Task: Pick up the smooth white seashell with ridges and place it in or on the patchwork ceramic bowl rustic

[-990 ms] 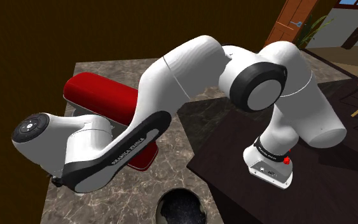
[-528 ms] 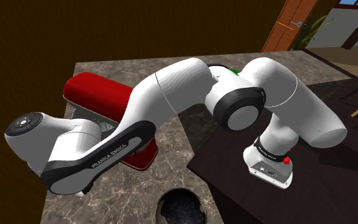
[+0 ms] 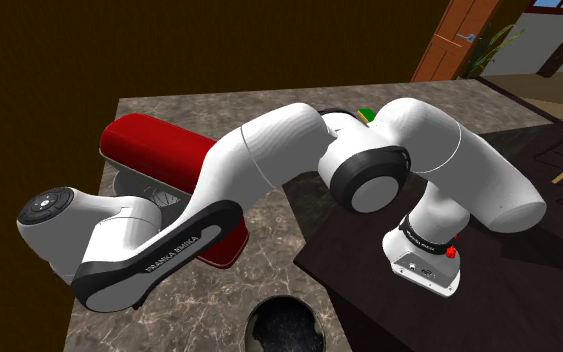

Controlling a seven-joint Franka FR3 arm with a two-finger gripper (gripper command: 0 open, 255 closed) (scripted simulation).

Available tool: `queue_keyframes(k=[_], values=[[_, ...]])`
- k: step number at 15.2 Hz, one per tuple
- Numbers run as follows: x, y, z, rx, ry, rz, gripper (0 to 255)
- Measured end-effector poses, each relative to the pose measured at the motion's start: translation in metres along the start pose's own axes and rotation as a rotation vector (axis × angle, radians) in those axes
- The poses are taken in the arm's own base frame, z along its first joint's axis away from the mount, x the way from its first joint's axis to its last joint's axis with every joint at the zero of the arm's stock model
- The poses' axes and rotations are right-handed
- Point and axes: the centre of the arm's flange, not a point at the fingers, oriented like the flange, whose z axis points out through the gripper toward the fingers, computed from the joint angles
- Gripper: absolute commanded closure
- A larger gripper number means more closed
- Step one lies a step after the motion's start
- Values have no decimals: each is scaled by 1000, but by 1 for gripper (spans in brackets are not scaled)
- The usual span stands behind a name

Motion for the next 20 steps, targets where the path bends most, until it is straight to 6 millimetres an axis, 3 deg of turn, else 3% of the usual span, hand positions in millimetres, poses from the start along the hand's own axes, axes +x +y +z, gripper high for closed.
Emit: queue_keyframes(k=[2,3,13,20], values=[[0,0,0,0,0,0,0],[0,0,0,0,0,0,255],[0,0,0,0,0,0,255],[-2,-1,-31,1,0,0,255]])
